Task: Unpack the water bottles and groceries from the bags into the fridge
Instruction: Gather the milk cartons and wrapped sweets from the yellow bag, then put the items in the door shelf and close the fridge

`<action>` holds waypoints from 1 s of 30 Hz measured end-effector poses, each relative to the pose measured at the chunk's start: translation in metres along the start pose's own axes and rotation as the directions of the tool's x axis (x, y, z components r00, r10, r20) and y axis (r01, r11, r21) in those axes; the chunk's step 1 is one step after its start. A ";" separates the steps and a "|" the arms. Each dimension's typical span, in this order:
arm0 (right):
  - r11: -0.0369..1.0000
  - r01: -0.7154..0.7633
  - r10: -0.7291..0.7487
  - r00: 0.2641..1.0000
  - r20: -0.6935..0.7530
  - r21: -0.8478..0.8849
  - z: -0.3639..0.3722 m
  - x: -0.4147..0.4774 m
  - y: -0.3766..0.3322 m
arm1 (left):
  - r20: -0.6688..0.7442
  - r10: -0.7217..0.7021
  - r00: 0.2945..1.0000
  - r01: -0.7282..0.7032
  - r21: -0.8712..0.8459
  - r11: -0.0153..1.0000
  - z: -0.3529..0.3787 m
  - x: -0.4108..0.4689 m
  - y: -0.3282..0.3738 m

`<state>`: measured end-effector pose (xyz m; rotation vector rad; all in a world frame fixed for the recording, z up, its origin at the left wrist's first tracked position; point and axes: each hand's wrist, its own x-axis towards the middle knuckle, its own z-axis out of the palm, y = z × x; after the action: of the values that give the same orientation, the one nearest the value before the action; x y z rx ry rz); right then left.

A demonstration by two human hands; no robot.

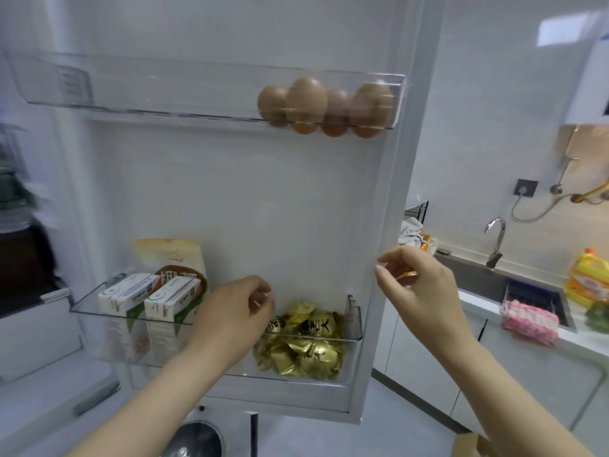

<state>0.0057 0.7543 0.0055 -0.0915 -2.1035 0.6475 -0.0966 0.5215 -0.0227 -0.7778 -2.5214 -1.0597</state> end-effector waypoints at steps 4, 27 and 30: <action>0.998 -0.051 0.051 0.999 -0.005 0.036 -0.005 0.003 0.030 | -0.008 0.026 1.000 -0.026 -0.011 1.000 0.021 -0.008 0.043; 0.859 -0.234 0.095 0.947 0.308 0.455 -0.005 -0.063 0.022 | -0.179 -0.101 0.979 0.124 0.120 0.985 -0.005 -0.115 0.079; 0.874 -0.212 0.083 0.952 0.295 0.437 -0.011 -0.087 -0.007 | -0.223 -0.098 0.970 0.122 0.097 0.988 -0.029 -0.150 0.089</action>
<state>0.0667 0.7270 -0.0518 0.1121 -2.1469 1.3080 0.0780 0.4974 -0.0217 -0.4676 -2.4332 -0.9719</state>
